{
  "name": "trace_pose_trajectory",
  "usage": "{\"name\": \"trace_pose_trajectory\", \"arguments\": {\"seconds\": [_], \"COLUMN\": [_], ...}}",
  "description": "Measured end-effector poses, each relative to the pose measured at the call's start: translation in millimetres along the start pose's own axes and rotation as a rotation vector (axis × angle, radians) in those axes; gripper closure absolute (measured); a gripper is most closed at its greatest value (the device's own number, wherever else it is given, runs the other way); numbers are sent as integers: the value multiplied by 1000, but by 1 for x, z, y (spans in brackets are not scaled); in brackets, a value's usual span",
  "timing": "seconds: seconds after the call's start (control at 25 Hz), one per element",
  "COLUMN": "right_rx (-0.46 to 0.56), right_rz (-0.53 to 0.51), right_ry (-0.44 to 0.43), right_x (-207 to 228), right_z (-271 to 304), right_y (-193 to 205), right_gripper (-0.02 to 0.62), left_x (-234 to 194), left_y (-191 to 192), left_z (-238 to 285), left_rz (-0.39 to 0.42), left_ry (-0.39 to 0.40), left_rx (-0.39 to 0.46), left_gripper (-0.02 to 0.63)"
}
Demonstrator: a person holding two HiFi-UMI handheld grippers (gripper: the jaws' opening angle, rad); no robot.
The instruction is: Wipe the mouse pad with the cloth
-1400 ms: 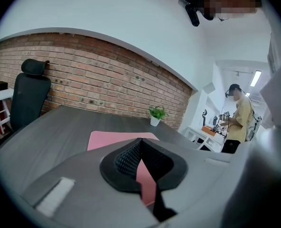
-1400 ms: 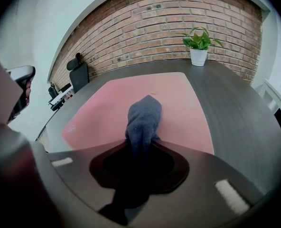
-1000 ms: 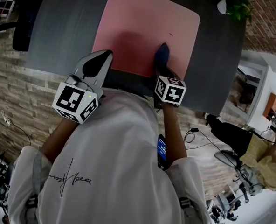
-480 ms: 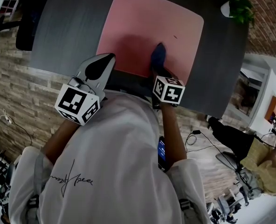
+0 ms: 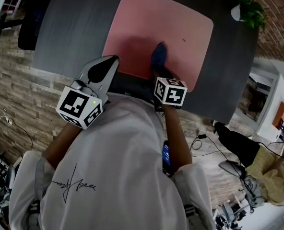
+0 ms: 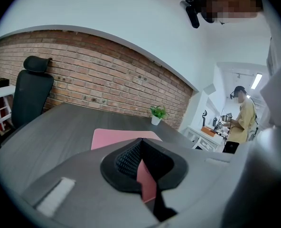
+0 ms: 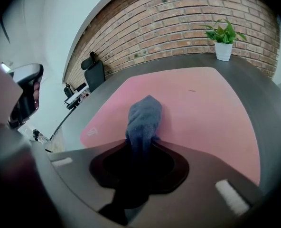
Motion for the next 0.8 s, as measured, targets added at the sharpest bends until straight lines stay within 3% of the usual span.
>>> {"name": "trace_pose_trajectory", "arguments": {"seconds": [0.8], "right_rx": [-35], "right_rz": [-17], "right_ry": [-76], "right_x": [-36], "right_z": [18], "right_y": [2], "right_gripper": [511], "left_x": [-9], "left_y": [3], "left_z": [0], "left_rz": [-40], "left_ry": [-4], "left_rx": [0], "left_gripper": [594]}}
Point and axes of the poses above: the fingertips, and each gripper's own axes: z forward along the fingers, x to its right, y out of its underside, the point moved 2 cm from there along -z, backward along the fingers, and after that the axes turned 13 degrees about x, right-handed, at the moved point
